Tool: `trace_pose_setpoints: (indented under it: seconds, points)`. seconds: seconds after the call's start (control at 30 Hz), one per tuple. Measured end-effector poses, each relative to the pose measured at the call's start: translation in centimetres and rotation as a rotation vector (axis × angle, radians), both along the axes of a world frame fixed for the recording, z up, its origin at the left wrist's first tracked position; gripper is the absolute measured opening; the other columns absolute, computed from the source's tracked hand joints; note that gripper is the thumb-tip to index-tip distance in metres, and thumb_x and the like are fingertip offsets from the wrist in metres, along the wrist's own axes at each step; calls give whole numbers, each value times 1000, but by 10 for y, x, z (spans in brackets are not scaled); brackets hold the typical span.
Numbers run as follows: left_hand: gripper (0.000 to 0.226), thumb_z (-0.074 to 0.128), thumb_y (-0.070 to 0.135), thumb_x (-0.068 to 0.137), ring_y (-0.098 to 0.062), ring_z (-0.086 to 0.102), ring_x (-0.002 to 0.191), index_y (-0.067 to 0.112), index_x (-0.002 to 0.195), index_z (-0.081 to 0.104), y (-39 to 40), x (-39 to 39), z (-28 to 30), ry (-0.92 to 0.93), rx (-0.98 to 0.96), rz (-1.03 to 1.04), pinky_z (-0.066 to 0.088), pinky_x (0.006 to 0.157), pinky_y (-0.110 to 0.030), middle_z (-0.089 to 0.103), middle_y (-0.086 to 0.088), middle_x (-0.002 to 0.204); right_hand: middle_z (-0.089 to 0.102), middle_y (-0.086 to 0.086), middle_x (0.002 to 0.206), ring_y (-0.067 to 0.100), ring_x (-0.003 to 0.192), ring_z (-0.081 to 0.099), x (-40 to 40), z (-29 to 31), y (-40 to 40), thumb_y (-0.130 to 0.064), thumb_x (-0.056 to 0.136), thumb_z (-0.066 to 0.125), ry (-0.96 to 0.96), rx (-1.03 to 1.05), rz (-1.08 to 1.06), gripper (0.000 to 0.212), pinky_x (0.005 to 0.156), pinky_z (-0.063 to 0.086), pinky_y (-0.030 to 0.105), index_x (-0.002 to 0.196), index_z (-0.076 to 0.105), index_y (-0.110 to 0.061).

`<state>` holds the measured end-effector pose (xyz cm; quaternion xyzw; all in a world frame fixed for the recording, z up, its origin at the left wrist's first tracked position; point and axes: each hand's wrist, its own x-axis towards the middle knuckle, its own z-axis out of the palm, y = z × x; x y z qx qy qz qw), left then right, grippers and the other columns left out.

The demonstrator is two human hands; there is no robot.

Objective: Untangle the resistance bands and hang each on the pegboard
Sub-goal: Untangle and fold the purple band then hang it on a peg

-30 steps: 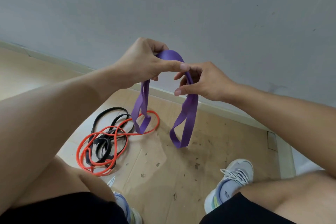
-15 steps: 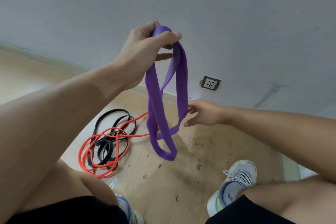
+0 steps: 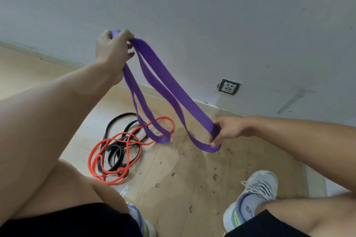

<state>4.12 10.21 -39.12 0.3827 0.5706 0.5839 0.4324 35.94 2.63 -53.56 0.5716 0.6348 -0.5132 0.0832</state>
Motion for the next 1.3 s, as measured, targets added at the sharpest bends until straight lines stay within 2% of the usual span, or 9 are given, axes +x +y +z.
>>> trace_pose_setpoints:
  seconds: [0.1, 0.23, 0.43, 0.6, 0.77, 0.93, 1.03, 1.13, 1.3]
  points:
    - [11, 64, 19, 88, -15, 66, 86, 17, 90, 54, 6, -11, -7, 1, -33, 62, 62, 88, -38, 65, -2, 98, 69, -1, 84, 12, 79, 62, 21, 2, 3, -7, 73, 89, -140, 91, 9, 29, 74, 48, 23, 96, 71, -5]
    - [10, 64, 23, 89, -14, 70, 93, 18, 93, 56, 8, -13, -9, 46, -27, 77, 62, 88, -34, 68, -2, 102, 64, -3, 74, 11, 69, 59, 36, 7, 9, 3, 70, 88, -170, 229, -80, 34, 63, 44, 17, 79, 63, -18]
    - [11, 65, 25, 87, -15, 72, 95, 19, 92, 58, 4, -7, -11, 111, -14, -1, 62, 89, -34, 69, -1, 104, 75, 12, 84, 21, 77, 68, 45, 21, 23, -1, 67, 92, -40, 477, -422, 30, 85, 59, 45, 80, 69, -15]
    - [14, 65, 22, 90, -16, 74, 94, 13, 98, 58, -3, 5, -11, 142, 17, -106, 61, 90, -35, 70, -3, 100, 75, 8, 93, 26, 82, 75, 47, 27, 29, -7, 77, 89, -17, 514, -727, 29, 71, 66, 42, 98, 71, -15]
    - [9, 64, 19, 90, -16, 74, 88, 15, 91, 56, -8, 14, -4, 107, 60, -140, 61, 88, -35, 70, -3, 95, 74, 19, 96, 34, 68, 76, 56, 26, 30, 8, 86, 69, -169, 553, -800, 19, 68, 66, 44, 83, 67, -11]
    - [12, 66, 22, 84, -15, 73, 82, 15, 87, 57, -12, 21, -1, 102, 72, -197, 62, 87, -36, 69, -3, 93, 72, 14, 90, 26, 66, 71, 59, 23, 22, 0, 89, 68, -381, 302, -562, 12, 57, 62, 37, 99, 70, -7]
    - [11, 67, 19, 87, -16, 73, 83, 13, 89, 58, -16, 27, 0, 111, 75, -274, 61, 89, -39, 69, -5, 93, 73, 15, 103, 25, 78, 70, 51, 20, 15, -15, 85, 81, -469, 114, -363, 25, 64, 61, 36, 107, 71, -6]
    - [12, 69, 16, 90, -16, 73, 83, 14, 85, 58, -23, 38, 2, 125, 94, -362, 61, 91, -43, 70, -6, 91, 72, 10, 100, 22, 78, 68, 41, 16, 15, -23, 81, 85, -548, 120, -193, 37, 60, 59, 31, 111, 69, -10]
    - [30, 80, 34, 85, -22, 76, 92, 9, 93, 64, -35, 49, 4, 285, 108, -520, 61, 90, -43, 74, -8, 94, 61, 6, 140, 25, 123, 61, 25, 21, 22, -37, 79, 88, -521, 301, -15, 80, 95, 48, 28, 147, 51, -18]
